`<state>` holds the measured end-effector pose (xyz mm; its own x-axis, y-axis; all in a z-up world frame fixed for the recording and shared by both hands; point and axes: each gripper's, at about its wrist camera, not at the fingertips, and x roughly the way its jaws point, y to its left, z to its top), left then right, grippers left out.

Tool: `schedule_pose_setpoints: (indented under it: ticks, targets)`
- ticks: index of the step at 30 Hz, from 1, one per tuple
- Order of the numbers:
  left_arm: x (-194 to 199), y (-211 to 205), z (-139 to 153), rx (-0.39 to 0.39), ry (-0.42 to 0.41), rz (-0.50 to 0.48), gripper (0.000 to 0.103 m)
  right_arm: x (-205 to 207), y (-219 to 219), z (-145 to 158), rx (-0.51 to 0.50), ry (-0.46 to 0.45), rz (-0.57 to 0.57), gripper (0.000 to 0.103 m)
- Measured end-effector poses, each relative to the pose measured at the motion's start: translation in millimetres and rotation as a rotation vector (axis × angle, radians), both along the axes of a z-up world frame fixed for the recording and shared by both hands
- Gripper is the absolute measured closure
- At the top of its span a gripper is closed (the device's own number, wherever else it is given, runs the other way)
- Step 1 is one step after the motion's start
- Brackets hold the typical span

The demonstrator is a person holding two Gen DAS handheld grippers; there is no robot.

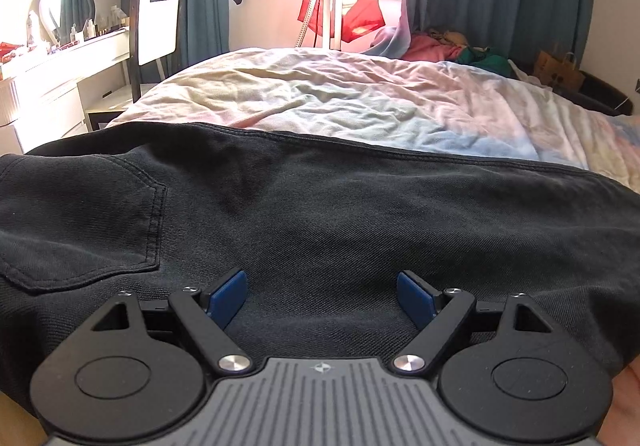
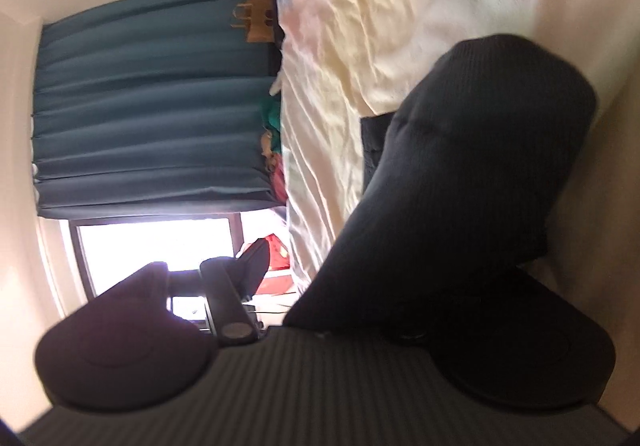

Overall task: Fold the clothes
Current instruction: 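Open the left gripper and press the fold flat while the right gripper holds the hem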

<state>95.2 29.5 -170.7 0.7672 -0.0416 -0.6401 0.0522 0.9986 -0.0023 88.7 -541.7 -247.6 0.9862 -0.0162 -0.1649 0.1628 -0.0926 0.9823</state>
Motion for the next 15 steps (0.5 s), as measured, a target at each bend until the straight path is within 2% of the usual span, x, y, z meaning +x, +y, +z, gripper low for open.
schedule_pose_setpoints:
  ticks: [3,7,9,11,15]
  targets:
    - [-1,-2,0,0.008,0.001,0.001,0.019,2,-4,7,-0.051,-0.029,0.007,0.036]
    - [0,-3,0,0.015,0.009,-0.001,0.018,-2,-7,3,-0.069,-0.002,-0.028,0.039]
    - [2,-4,0,0.023,0.017,-0.001,0.018,-5,-9,-3,-0.064,0.015,-0.044,0.048]
    - [3,-5,0,0.028,0.027,-0.003,0.017,-7,-12,-3,-0.108,0.093,-0.054,0.079]
    - [7,-7,1,0.04,0.047,-0.014,0.015,-2,-12,17,-0.286,0.166,-0.004,0.085]
